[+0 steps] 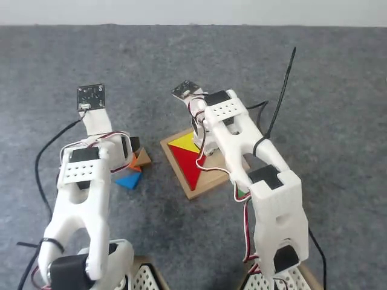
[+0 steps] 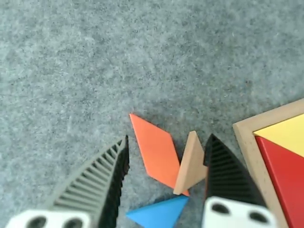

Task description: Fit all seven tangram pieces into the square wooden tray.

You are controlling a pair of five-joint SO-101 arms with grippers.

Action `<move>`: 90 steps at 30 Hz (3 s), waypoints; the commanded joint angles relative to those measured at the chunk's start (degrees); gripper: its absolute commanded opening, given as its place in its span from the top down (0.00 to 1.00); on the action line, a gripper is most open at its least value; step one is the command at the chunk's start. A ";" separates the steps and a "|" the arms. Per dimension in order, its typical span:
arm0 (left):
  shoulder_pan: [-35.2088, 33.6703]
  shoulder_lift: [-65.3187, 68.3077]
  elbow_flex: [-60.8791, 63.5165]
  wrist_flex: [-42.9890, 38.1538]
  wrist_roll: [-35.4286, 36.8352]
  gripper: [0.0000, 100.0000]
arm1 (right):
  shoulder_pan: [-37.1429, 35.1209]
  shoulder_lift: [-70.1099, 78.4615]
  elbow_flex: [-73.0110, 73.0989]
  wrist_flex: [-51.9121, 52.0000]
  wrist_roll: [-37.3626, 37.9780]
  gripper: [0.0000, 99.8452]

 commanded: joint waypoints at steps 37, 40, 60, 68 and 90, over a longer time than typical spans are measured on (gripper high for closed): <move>0.35 -1.93 -0.13 -1.14 -0.62 0.75 | -9.19 -5.58 0.35 2.86 -0.18 0.66; 0.35 -1.93 -0.13 -1.14 -0.62 0.75 | -9.01 -4.70 0.18 2.86 0.62 0.66; 0.18 -1.93 -0.13 -1.23 -0.62 0.75 | -12.97 -9.27 0.09 9.54 -4.66 0.83; 0.18 -1.93 -0.13 -1.23 -0.62 0.75 | -5.93 -15.43 0.35 6.55 -2.99 0.98; 0.26 -1.93 1.10 -3.43 -0.62 0.75 | -2.59 -4.88 -0.26 4.26 -1.49 0.99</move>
